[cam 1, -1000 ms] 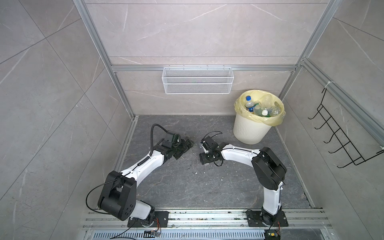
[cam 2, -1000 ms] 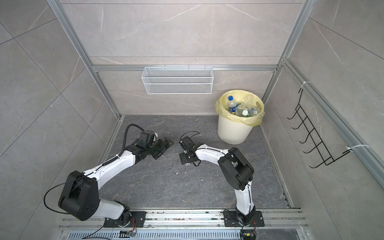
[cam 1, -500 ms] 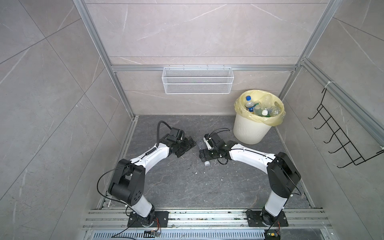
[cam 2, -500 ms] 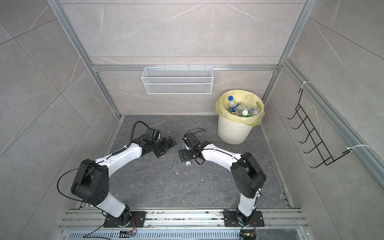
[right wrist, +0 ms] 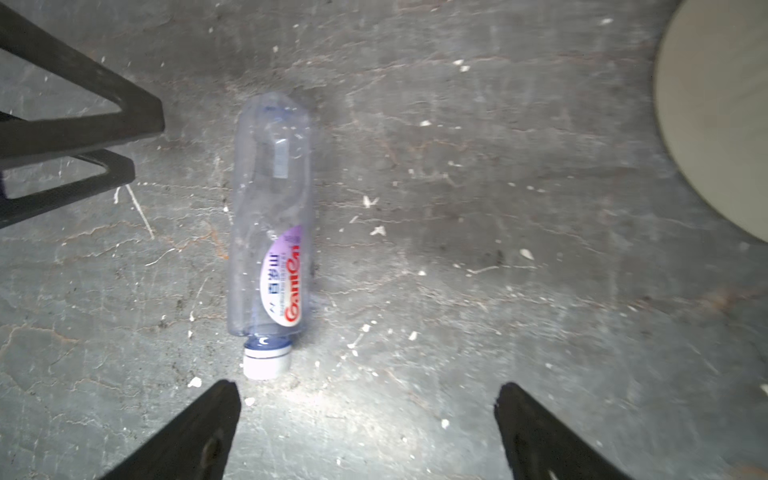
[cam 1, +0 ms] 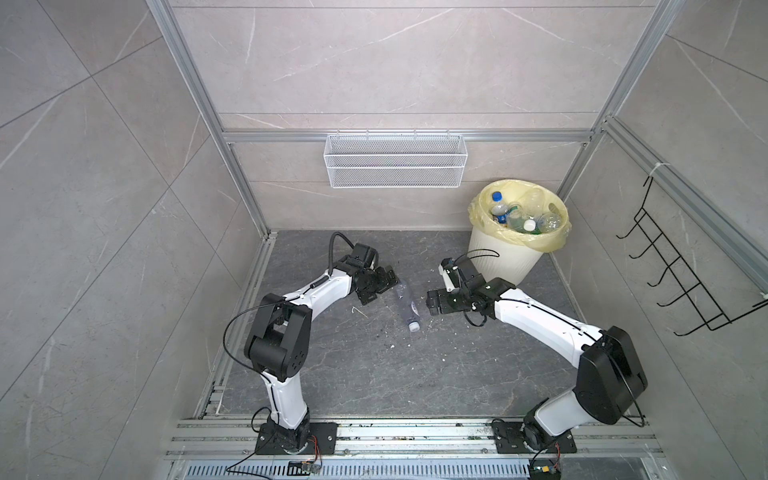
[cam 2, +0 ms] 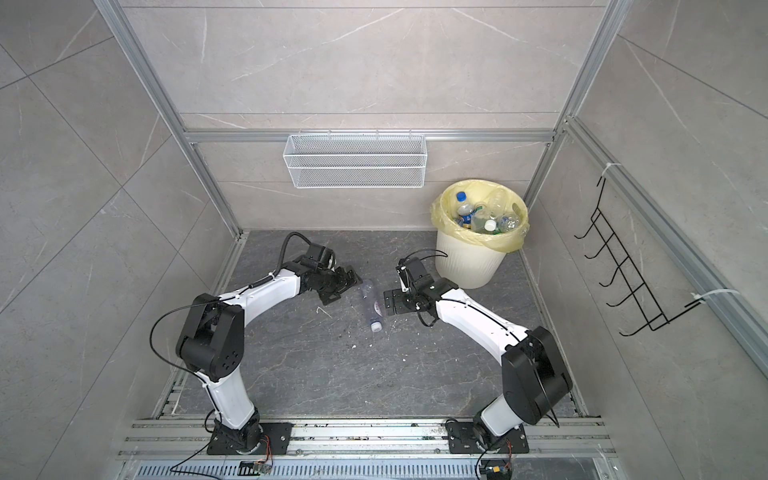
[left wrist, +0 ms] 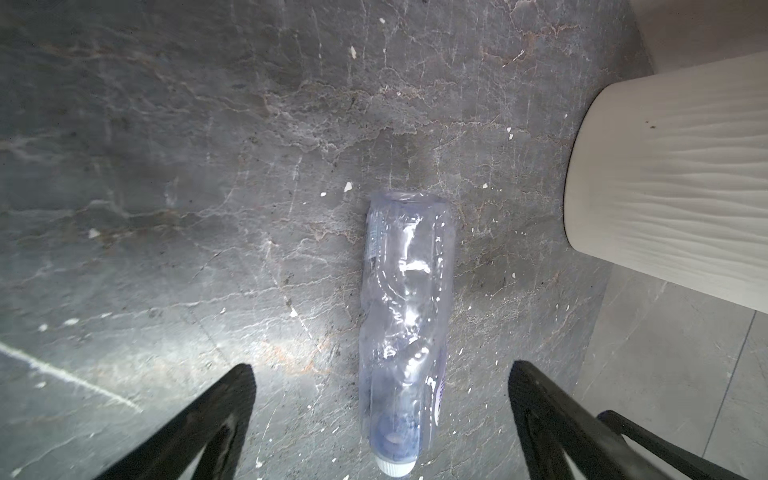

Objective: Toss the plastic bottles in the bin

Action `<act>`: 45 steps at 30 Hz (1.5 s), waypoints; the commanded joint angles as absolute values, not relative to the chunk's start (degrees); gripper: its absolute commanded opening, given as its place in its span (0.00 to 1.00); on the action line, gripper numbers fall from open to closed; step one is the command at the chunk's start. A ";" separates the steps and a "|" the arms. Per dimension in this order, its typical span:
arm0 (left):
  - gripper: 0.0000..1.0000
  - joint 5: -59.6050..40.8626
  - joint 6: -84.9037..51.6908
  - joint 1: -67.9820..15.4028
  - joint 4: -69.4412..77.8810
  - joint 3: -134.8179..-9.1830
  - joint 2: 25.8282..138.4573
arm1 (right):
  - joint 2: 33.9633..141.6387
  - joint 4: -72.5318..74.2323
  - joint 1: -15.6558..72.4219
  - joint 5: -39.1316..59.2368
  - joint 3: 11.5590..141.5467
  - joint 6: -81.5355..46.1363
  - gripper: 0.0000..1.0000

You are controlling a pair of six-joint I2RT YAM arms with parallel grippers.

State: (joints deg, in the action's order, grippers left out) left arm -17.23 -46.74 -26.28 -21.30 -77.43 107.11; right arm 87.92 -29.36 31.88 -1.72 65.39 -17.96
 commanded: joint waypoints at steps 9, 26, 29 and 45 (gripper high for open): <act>0.95 -19.39 -41.93 -30.62 -26.55 -89.00 117.18 | 85.25 -27.88 29.01 3.67 60.60 -19.68 1.00; 0.73 -19.41 -40.32 -31.19 -30.29 -92.78 123.53 | 88.15 -24.35 28.38 7.41 60.30 -21.66 1.00; 0.65 -19.76 -40.49 -31.20 -29.61 -92.54 122.60 | 87.90 -23.69 28.38 8.76 60.10 -22.26 1.00; 0.40 -23.98 -43.19 -31.46 -25.04 -88.99 115.04 | 84.45 -21.54 28.35 12.47 57.96 -24.86 1.00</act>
State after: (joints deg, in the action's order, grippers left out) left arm -21.65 -42.11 -31.22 -26.98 -89.10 120.42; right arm 86.83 -22.81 28.51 10.90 58.70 -23.62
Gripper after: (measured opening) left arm 0.422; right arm 0.997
